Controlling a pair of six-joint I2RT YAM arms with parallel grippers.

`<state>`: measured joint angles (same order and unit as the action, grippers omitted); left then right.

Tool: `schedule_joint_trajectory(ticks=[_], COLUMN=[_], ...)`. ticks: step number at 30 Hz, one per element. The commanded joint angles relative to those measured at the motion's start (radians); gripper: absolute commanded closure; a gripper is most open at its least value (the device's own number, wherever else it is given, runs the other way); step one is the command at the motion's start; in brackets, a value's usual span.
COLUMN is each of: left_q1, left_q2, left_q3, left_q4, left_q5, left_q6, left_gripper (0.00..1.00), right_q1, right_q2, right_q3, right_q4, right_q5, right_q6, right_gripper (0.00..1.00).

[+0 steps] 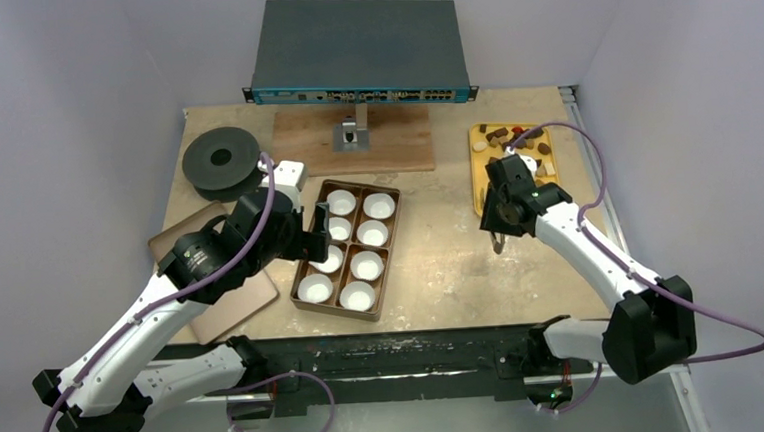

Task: Pack the chocolate

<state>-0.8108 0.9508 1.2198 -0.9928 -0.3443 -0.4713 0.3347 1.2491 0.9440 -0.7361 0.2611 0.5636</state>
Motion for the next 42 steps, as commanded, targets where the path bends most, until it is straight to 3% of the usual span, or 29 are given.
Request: schedule_joint_trajectory(ticks=[1,15,27,32,42], left_q1=[0.006,0.007,0.007,0.020,0.153], left_q2=[-0.002,0.004,0.019,0.026,0.013], left_q3=[0.025,0.033,0.071,0.085,0.049], left_q4=[0.020,0.017,0.002,-0.019,-0.072], left_q5=[0.009,0.008,-0.048,-0.092,-0.137], left_q6=[-0.009,-0.009,0.016,0.021,0.025], left_gripper=[0.00,0.00,0.00,0.00,0.00], right_q1=[0.000,0.000,0.023,0.139,0.483], right_q2=[-0.026,-0.001,-0.064,-0.050,0.154], right_q3=[0.010,0.070,0.230,0.302,0.461], right_q4=[-0.008,-0.025,-0.095,-0.105,-0.017], right_q5=[-0.009,0.010,-0.006,-0.005,-0.004], right_q6=[-0.009,-0.028,-0.064,-0.032,0.071], right_gripper=[0.57,0.70,0.73,0.73,0.73])
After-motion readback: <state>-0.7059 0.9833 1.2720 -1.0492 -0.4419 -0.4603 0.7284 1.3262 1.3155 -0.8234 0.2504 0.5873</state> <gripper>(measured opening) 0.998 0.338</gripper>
